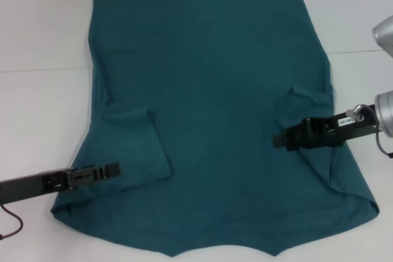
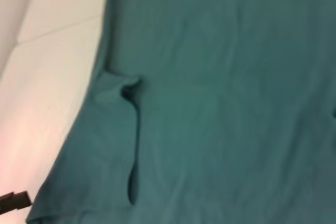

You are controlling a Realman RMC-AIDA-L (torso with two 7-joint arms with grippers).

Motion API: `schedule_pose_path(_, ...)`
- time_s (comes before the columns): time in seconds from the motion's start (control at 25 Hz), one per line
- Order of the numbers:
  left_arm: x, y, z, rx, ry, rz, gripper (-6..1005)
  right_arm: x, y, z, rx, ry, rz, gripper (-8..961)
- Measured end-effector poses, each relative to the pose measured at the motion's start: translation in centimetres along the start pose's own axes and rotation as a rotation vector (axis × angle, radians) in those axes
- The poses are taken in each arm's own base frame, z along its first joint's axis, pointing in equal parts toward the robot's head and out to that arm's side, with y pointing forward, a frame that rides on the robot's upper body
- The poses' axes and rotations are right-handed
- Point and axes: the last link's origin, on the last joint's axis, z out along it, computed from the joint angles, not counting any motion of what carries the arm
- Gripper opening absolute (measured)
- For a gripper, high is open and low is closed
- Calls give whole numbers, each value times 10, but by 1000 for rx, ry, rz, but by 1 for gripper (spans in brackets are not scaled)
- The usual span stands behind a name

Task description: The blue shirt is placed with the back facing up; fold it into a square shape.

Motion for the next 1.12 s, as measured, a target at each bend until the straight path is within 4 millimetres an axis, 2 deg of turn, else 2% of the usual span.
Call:
schedule_pose_path(0.4, 1, 0, 0, 1, 1, -1, 908, 7, -28, -31, 121, 24, 124, 432)
schedule_pose_path(0.84, 3, 1, 2, -1, 2, 2, 909, 20, -42, -33, 146, 27, 185, 432)
schedule_pose_path(1.12, 3, 1, 2, 0, 3, 2, 909, 23, -46, -25, 170, 22, 192, 432)
